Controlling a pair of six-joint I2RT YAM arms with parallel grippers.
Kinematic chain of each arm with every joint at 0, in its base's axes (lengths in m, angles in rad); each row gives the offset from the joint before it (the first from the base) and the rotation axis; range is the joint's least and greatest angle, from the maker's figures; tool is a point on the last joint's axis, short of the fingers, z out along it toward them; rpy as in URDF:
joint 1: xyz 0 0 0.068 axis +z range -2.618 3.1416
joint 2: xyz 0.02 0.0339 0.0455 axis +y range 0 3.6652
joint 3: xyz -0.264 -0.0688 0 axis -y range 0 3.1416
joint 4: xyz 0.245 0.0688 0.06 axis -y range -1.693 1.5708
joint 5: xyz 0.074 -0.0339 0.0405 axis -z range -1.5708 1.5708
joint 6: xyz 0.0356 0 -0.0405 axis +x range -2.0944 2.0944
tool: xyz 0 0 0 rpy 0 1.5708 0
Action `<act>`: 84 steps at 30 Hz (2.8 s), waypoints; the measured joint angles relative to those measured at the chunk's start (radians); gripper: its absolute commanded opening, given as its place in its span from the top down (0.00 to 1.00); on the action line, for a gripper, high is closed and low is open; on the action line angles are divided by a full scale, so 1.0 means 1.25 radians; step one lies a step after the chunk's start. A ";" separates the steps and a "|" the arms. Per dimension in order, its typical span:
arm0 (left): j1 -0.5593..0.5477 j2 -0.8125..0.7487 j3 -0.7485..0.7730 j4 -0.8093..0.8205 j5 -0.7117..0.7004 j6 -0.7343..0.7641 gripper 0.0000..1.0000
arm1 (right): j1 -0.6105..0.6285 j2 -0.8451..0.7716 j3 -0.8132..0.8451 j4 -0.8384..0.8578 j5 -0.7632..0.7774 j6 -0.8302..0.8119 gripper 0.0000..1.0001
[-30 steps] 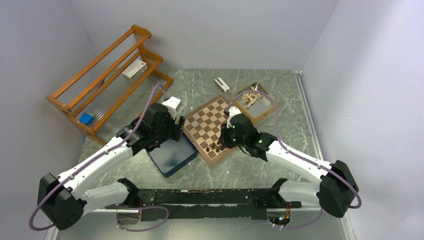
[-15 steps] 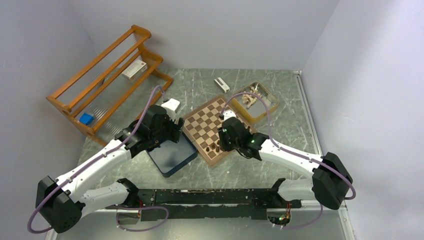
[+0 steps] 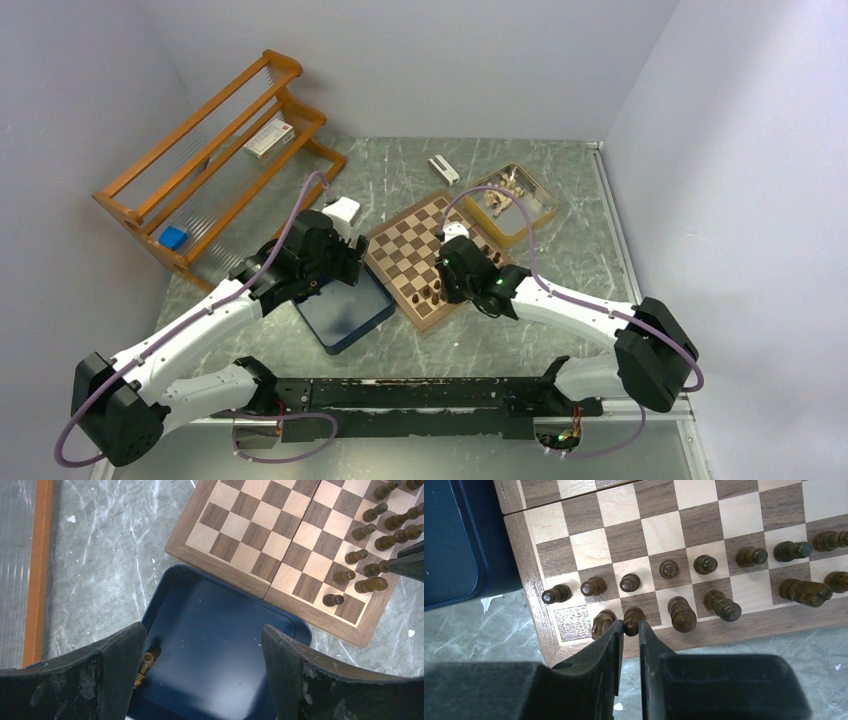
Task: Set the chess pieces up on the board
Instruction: Adjust the chess piece on the chessboard, then pick up the chess piece from the storage box.
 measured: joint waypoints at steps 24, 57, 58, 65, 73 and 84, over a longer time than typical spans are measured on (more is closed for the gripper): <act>0.000 0.000 0.000 0.000 0.000 0.005 0.10 | 0.014 0.000 0.002 0.002 0.034 -0.011 0.85; 0.000 0.007 0.019 -0.041 -0.018 -0.051 0.20 | 0.017 -0.005 0.055 -0.028 0.049 -0.013 0.56; 0.000 0.011 0.032 -0.058 -0.019 -0.062 0.20 | 0.017 -0.014 0.061 -0.028 0.050 -0.013 0.53; 0.000 0.056 0.110 -0.177 -0.037 -0.149 0.31 | 0.017 -0.111 0.076 -0.028 0.069 -0.017 0.42; 0.013 0.174 0.115 -0.269 -0.051 -0.228 0.33 | 0.018 -0.279 0.057 -0.010 0.063 -0.021 0.37; 0.047 0.145 -0.006 -0.224 -0.154 -0.495 0.42 | 0.018 -0.400 -0.009 0.003 0.084 -0.065 0.32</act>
